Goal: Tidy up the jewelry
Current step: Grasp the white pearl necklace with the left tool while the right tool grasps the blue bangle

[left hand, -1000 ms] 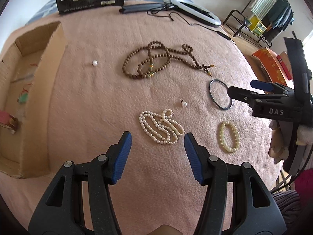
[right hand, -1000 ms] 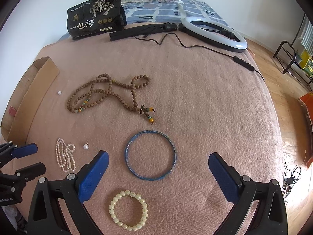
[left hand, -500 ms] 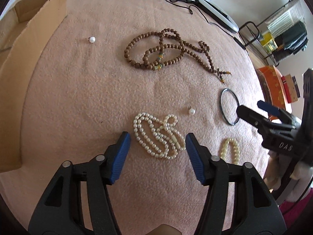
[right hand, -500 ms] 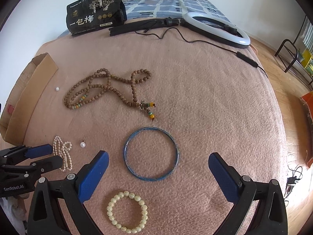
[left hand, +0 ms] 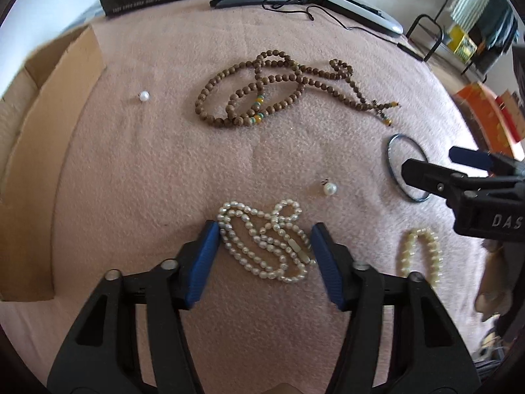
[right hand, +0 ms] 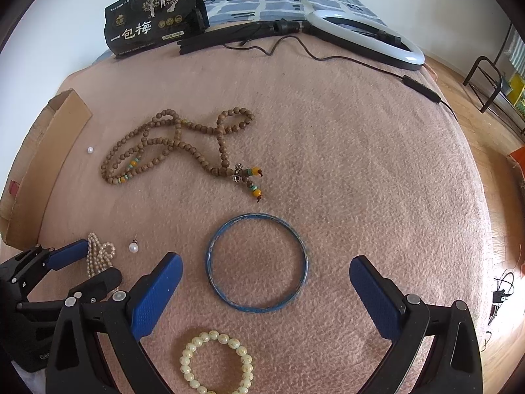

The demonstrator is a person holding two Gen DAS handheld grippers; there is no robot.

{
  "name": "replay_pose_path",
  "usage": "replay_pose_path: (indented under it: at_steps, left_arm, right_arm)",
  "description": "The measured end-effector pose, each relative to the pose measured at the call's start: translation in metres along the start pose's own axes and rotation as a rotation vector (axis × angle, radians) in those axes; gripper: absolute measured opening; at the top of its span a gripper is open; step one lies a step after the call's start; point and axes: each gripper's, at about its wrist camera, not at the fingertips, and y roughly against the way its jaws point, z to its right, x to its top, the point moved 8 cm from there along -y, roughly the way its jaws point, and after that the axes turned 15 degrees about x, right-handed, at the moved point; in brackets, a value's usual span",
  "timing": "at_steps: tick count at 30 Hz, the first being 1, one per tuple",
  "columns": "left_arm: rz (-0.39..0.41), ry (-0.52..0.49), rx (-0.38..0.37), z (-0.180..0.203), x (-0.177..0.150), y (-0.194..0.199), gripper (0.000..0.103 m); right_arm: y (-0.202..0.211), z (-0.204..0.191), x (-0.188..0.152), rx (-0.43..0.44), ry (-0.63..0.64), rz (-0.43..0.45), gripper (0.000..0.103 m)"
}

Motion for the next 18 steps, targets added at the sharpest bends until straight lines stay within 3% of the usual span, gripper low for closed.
replay_pose_path:
  at_steps: [8, 11, 18]
  left_arm:
    - [0.015, 0.006, 0.016, -0.016, 0.004, -0.004, 0.019]
    - [0.018, 0.005, 0.008, -0.019, 0.004, -0.004, 0.011]
    - [0.006, 0.025, -0.033, -0.027, 0.004, -0.004, 0.006]
  right_arm:
    - [-0.016, -0.005, -0.008, -0.018, 0.034, -0.061, 0.103]
    - [-0.02, -0.002, -0.01, -0.033, 0.032, -0.073, 0.103]
    - [-0.026, 0.004, -0.011, -0.024, 0.02, -0.085, 0.101]
